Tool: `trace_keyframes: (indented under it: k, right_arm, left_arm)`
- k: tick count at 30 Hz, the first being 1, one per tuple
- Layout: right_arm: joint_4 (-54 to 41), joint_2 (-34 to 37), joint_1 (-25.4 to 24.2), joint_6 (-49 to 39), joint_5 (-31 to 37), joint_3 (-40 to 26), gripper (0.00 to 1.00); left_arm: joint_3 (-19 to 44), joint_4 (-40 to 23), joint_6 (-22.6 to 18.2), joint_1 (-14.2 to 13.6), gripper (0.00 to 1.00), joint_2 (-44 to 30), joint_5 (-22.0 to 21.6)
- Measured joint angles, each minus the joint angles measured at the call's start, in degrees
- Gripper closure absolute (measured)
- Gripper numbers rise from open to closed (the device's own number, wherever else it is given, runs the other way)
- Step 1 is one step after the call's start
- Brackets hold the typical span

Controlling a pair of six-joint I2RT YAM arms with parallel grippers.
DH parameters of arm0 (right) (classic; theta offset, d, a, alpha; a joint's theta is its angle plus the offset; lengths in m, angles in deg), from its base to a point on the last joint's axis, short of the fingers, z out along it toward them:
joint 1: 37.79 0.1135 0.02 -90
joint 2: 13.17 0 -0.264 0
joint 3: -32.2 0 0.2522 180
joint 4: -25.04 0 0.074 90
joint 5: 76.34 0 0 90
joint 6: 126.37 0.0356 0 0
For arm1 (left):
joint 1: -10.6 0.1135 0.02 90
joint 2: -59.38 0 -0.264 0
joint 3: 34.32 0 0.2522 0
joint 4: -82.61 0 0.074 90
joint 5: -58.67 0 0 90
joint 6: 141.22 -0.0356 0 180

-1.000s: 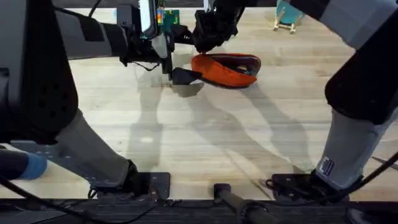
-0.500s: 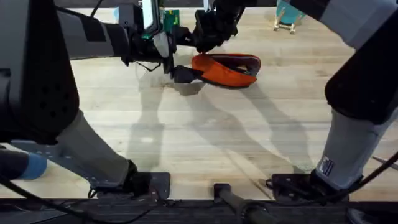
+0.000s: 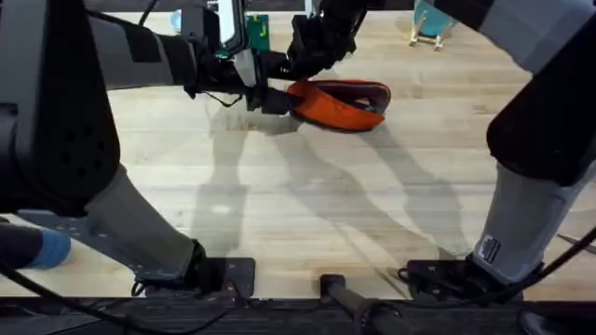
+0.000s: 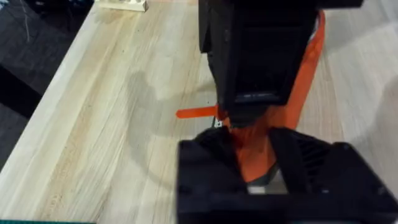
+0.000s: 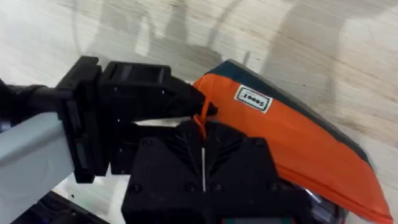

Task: Unzip the bag, pick up the pens from the table one at a time and place them inside, then zip the bag closed.

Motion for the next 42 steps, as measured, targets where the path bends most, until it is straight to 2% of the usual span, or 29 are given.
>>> trace_keyframes:
  k: [5, 8, 12, 31, 42]
  right_arm:
    - [-0.09, 0.0, 0.02, 0.0, -0.02, 0.0, 0.971]
    - [-0.15, 0.0, 0.02, 0.0, -0.02, 0.0, 0.971]
    - [-0.15, 0.0, 0.02, -0.49, -0.02, 0.0, 0.971]
    - [-1.96, -0.01, 0.02, -6.87, 0.81, -0.15, 0.971]
    - [-3.89, -0.07, 0.02, -9.64, 4.0, -0.42, 0.971]
  left_arm:
    - [0.0, 0.04, 0.07, 0.02, 0.843, -0.01, -0.1]
    - [0.0, 0.04, 0.06, 0.02, 0.91, -0.01, -0.21]
    - [0.0, 0.04, 0.07, 0.02, 0.948, -0.01, -0.21]
    - [0.0, 0.01, 0.08, 0.0, 0.954, 0.0, -0.23]
    - [0.0, 0.01, 0.07, -0.11, 0.956, -0.01, -0.41]
